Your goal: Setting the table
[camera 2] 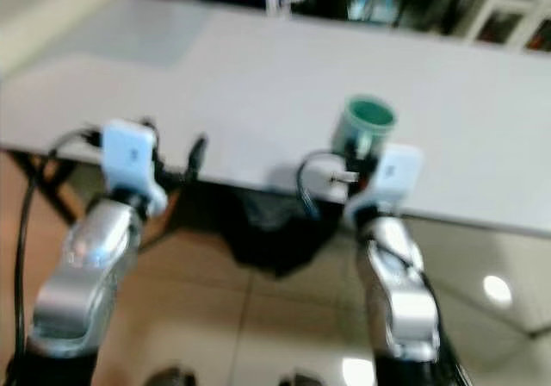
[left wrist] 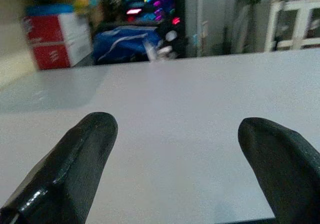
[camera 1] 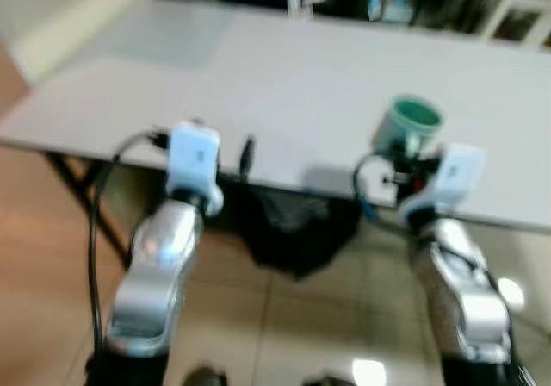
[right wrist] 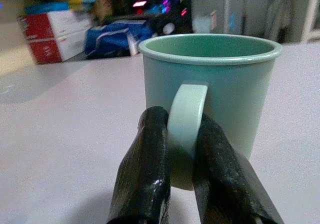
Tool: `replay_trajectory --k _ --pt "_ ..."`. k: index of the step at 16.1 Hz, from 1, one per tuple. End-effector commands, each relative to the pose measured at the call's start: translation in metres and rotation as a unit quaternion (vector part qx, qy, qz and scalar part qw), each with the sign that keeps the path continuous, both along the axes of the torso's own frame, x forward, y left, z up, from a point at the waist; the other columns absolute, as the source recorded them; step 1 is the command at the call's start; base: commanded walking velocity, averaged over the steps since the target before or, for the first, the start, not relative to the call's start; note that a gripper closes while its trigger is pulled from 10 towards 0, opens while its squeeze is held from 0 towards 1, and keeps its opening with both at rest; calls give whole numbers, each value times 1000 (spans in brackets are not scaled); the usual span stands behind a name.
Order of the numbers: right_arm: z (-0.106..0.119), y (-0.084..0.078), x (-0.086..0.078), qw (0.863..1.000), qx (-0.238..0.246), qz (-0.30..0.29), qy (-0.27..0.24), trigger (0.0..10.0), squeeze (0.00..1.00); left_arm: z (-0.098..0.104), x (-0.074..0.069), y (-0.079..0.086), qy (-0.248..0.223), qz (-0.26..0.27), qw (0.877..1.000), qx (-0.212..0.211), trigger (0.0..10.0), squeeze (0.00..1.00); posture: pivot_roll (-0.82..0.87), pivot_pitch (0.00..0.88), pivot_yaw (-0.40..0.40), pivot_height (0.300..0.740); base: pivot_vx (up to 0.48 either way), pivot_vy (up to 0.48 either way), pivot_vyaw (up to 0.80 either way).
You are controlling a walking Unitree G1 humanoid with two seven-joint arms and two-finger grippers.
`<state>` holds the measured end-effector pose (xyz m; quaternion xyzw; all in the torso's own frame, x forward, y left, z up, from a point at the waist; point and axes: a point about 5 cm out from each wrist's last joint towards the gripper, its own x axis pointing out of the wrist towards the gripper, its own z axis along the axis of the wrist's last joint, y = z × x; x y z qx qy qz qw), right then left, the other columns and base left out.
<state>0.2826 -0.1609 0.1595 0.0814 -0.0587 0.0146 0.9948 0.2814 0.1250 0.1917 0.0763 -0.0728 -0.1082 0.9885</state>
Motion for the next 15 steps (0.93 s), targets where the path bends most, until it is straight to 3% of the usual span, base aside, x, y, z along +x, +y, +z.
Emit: replay_trajectory --k 1,3,6,15 --pt "4 8 0 1000 12 23 -3 10000 0 4 2 8 -4 17 1000 19 10000 0 11 76 -22 740 0 0 0" --pt "1 12 -1 1000 6 31 4 10000 0 4 2 8 -5 5 1000 18 10000 0 -8 74 -12 740 279 0 0" --pt "3 10 2 999 2 34 4 10000 0 5 4 4 -6 -10 1000 25 10000 0 8 85 -8 740 370 0 -658" --pt "8 21 9 998 -7 63 -4 10000 0 4 -1 6 -2 -16 999 30 10000 0 11 94 -22 740 391 0 0"
